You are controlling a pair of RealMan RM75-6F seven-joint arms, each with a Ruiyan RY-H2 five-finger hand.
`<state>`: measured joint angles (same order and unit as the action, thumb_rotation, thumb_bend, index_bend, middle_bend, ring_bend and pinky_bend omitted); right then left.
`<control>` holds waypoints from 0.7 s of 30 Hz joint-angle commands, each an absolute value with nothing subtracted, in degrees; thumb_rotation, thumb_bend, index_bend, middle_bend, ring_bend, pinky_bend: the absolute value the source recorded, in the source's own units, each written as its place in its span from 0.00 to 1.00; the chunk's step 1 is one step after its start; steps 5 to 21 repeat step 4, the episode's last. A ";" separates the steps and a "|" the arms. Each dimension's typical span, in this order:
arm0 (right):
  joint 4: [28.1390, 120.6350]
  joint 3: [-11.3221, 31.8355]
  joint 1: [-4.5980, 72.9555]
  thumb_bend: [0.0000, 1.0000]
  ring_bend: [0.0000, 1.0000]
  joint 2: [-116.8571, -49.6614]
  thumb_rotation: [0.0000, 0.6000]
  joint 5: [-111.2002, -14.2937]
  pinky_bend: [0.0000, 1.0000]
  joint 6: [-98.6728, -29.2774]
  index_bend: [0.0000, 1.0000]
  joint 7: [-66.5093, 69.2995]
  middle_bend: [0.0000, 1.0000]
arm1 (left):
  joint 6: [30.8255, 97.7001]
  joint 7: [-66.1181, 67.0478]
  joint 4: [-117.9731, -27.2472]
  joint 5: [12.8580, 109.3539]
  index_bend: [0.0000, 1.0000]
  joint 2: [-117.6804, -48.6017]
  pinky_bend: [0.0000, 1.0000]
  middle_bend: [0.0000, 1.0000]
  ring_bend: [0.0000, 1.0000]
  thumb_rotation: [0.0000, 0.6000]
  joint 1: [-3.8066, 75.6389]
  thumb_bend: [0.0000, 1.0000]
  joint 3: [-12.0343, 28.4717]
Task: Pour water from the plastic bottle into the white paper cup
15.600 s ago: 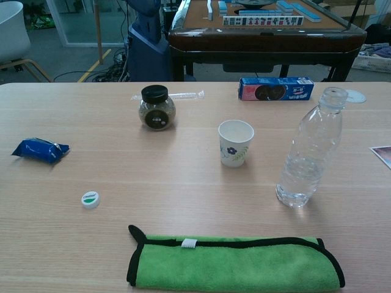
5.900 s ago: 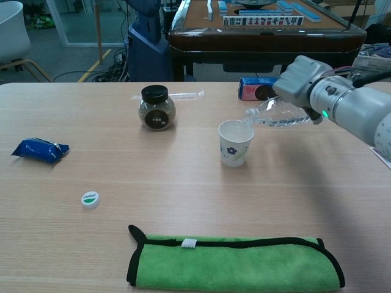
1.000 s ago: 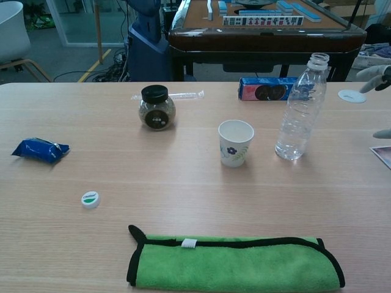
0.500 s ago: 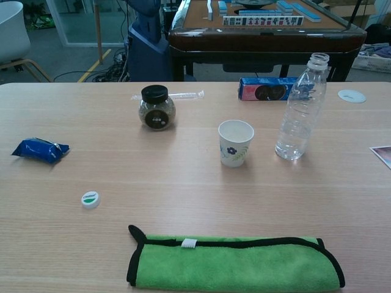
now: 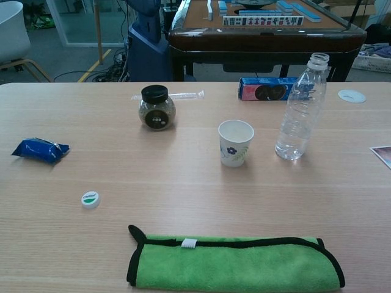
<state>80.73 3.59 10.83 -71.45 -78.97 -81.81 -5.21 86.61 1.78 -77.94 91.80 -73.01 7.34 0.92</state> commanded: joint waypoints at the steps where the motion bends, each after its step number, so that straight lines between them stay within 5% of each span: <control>1: 80.59 3.69 10.79 0.00 0.16 -71.55 1.00 -78.86 0.41 -81.14 0.12 -5.15 0.26 | 86.86 1.30 -77.68 91.85 0.23 -73.32 0.46 0.24 0.17 1.00 7.39 0.13 0.97; 21: 80.43 3.72 10.81 0.00 0.16 -71.57 1.00 -78.97 0.41 -80.52 0.12 -4.78 0.26 | 86.75 1.34 -77.40 91.83 0.24 -73.47 0.46 0.24 0.17 1.00 7.42 0.13 0.84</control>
